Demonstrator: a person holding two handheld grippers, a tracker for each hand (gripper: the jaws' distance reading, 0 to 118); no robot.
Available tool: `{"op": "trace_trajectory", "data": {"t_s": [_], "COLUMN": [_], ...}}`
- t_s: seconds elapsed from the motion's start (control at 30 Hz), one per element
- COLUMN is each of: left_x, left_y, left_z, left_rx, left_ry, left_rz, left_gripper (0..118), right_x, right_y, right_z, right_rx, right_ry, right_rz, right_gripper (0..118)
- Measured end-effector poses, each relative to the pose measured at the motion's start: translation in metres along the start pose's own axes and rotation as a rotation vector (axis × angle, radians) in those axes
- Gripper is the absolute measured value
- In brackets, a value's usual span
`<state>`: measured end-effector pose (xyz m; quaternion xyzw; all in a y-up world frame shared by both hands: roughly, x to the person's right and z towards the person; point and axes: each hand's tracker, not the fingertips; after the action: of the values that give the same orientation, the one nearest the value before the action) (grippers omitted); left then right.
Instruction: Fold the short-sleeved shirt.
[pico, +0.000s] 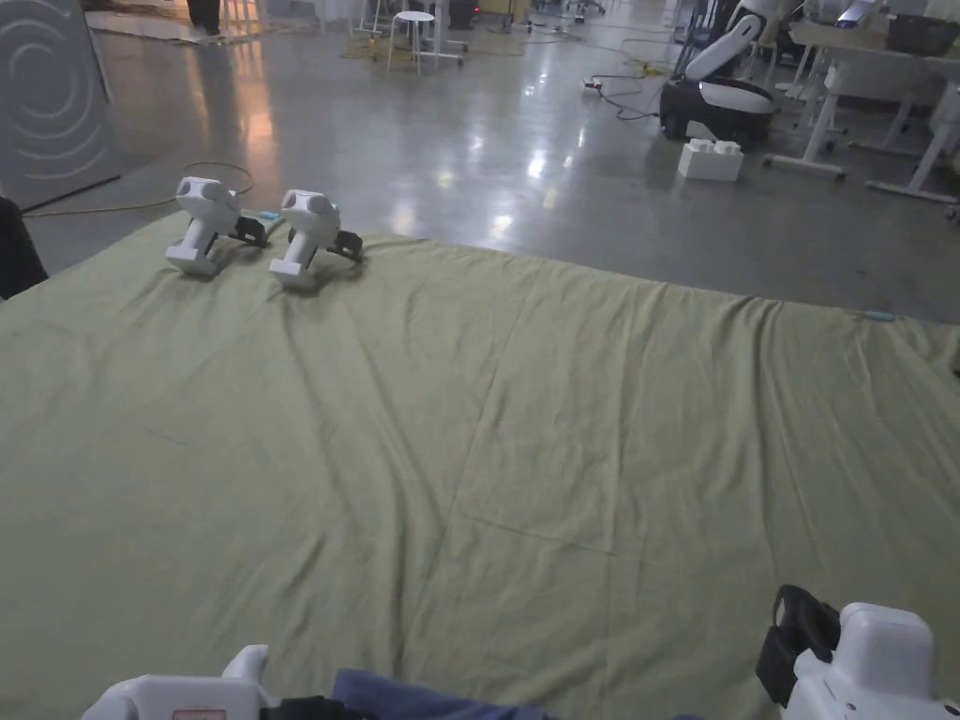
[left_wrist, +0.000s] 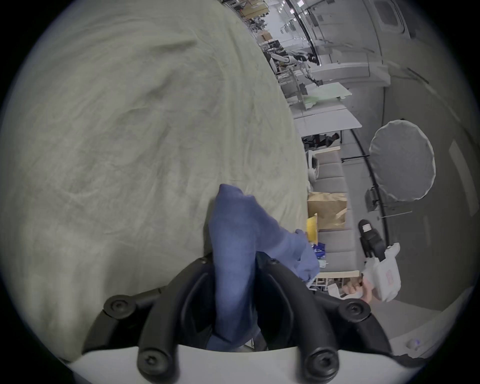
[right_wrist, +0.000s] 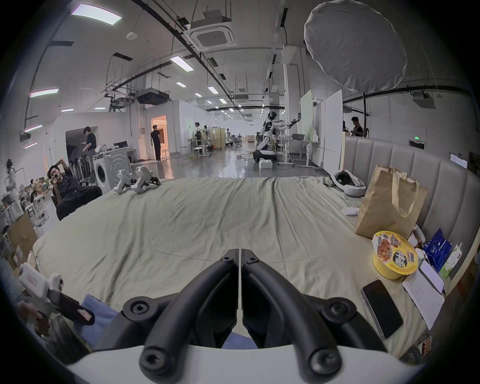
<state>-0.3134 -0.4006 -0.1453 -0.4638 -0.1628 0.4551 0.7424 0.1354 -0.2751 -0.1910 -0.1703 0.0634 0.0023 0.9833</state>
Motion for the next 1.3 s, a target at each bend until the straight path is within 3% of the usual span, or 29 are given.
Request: {"op": "trace_trajectory", "data": {"t_s": [0.13,0.4,0.73,0.87,0.9,1.0,1.13,1.17,1.3], "left_x": [0.005,0.024,0.09,0.12,0.091,0.091,0.136,0.175,0.218], "left_y": [0.0,0.026,0.051,0.048,0.046,0.047,0.05,0.028,0.001], "left_z": [0.011,0.048,0.132,0.146,0.133,0.134,0.115,0.081,0.046], "left_rx": [0.023,0.071,0.176,0.183,0.183,0.168,0.111,0.1,0.073], "left_ry": [-0.005,0.026,0.402,0.464,0.485,0.537,0.564,0.572,0.577], "left_rz": [0.011,-0.106,-0.244,-0.275,-0.285,-0.347,-0.438,-0.457,-0.51], "left_gripper": [22,21,21,21,21,21,21,21,21], "right_x": [-0.003,0.002,0.004,-0.002,-0.003,-0.004,-0.004,-0.004,0.0], "right_y": [0.001,0.007,0.011,0.009,0.009,0.007,0.005,0.004,0.001], "right_z": [0.0,0.004,-0.001,-0.004,-0.005,-0.008,-0.008,-0.008,-0.008], "right_rx": [0.01,0.032,0.041,0.037,0.034,0.021,0.011,0.009,0.0], "right_ry": [0.013,0.023,0.048,0.06,0.061,0.061,0.056,0.054,0.046], "right_rz": [0.008,0.022,0.015,0.028,0.027,0.023,0.028,0.029,0.024], "right_gripper": [4,4,4,4,4,4,4,4,4]}}
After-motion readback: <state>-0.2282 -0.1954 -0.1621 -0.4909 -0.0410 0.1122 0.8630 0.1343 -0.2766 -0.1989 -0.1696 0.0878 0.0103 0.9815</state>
